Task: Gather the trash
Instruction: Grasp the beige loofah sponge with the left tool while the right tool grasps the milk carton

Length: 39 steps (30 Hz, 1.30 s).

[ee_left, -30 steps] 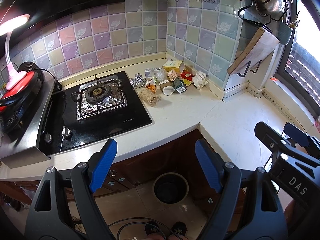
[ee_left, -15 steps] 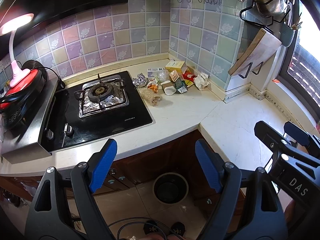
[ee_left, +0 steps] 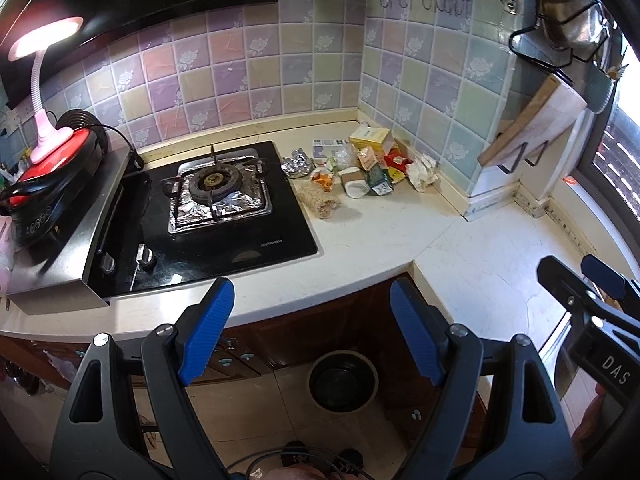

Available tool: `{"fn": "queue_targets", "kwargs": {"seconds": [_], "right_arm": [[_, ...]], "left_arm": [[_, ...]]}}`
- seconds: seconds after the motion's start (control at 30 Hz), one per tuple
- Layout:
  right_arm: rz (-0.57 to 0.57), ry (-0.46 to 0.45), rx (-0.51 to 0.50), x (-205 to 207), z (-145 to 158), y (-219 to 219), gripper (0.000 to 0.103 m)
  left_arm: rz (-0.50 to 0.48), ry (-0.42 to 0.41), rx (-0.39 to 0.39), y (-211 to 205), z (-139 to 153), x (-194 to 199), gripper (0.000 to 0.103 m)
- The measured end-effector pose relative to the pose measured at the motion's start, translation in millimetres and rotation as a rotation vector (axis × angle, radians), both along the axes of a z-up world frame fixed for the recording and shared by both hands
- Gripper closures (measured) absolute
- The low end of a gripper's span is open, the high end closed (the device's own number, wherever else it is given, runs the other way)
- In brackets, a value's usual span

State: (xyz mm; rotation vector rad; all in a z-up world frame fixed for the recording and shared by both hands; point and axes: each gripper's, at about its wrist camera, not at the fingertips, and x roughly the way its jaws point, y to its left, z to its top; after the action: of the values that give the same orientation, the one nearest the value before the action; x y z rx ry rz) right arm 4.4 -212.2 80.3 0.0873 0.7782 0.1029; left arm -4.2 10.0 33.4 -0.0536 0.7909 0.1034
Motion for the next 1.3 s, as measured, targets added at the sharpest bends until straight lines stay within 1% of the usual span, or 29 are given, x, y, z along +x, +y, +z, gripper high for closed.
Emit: {"fn": "queue_targets", "kwargs": {"seconds": [0.23,0.33,0.47,0.57,0.7,0.8,0.87,0.93,0.97,1.0,1.07,1.13,1.23,1.3], "right_arm": [[0.051,0.014,0.006,41,-7,-5,0.017],[0.073,0.04,0.013,64,-14,1,0.017],[0.08,0.077,0.066,103,-26,6,0.017],[0.071,0.102,0.084,140,-37,12,0.017],[0.034,0.134,0.071,199,-54,24,0.017],[0.021,0.17,0.077,253,-74,32,0.017],[0.006,0.194,0.069,292,-91,38,0.019],[-0.004,0.214,0.063,327,-108,45,0.027],[-0.007,0.222,0.066,346,-117,48,0.028],[-0.009,0.222,0.071,357,-125,50,0.028],[-0.025,0.237,0.069,389,-143,55,0.028],[-0.024,0.257,0.083,420,-160,59,0.028],[-0.024,0.294,0.084,457,-185,64,0.028],[-0.034,0.316,0.081,471,-198,66,0.028]], "left_arm": [[0.043,0.016,-0.021,27,7,31,0.024],[0.046,0.019,-0.031,38,9,48,0.024],[0.029,0.035,-0.06,52,3,84,0.024],[-0.004,0.053,-0.099,62,-9,121,0.024],[-0.054,0.107,-0.158,73,-34,183,0.024],[-0.073,0.151,-0.195,80,-59,233,0.024],[-0.08,0.187,-0.225,85,-79,267,0.024],[-0.084,0.229,-0.242,87,-100,301,0.024],[-0.081,0.26,-0.247,88,-113,319,0.025],[-0.084,0.275,-0.25,88,-123,329,0.025],[-0.087,0.318,-0.247,88,-144,352,0.032],[-0.094,0.353,-0.251,87,-162,368,0.033],[-0.106,0.4,-0.277,83,-184,388,0.034],[-0.117,0.42,-0.28,81,-194,396,0.036]]}}
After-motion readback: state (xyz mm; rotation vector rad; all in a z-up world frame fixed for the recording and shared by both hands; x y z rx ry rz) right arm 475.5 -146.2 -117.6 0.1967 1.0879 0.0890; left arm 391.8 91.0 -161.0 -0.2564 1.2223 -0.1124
